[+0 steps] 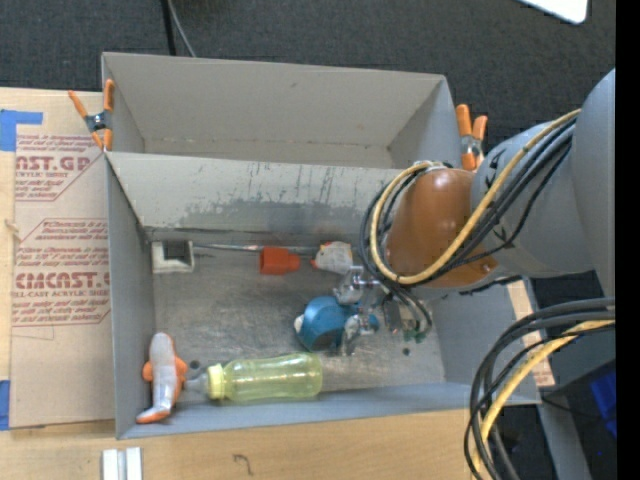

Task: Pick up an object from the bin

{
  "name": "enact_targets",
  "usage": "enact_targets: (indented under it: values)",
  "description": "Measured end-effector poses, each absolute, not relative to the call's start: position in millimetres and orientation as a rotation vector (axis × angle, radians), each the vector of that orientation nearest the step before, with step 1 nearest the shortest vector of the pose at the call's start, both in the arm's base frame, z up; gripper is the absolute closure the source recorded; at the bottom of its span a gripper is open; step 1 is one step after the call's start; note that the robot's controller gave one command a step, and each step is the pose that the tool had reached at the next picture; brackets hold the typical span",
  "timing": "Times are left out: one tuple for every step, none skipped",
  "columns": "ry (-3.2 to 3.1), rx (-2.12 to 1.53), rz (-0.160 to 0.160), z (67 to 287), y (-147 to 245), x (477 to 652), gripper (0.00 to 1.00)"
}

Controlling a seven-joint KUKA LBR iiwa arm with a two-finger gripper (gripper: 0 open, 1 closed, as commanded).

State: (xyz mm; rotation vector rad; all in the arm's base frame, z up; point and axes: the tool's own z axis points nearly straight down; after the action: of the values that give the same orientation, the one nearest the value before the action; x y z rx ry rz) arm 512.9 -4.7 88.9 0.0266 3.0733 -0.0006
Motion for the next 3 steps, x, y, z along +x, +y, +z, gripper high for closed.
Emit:
enact_targets:
  values:
    - [3.092,0.028,-0.003,91.8,-5.2,506.7,1.0]
    - [3.092,0.028,-0.003,91.8,-5.2,506.7,1.0]
    - [3.092,0.028,-0.003,91.8,-5.2,506.7,1.0]
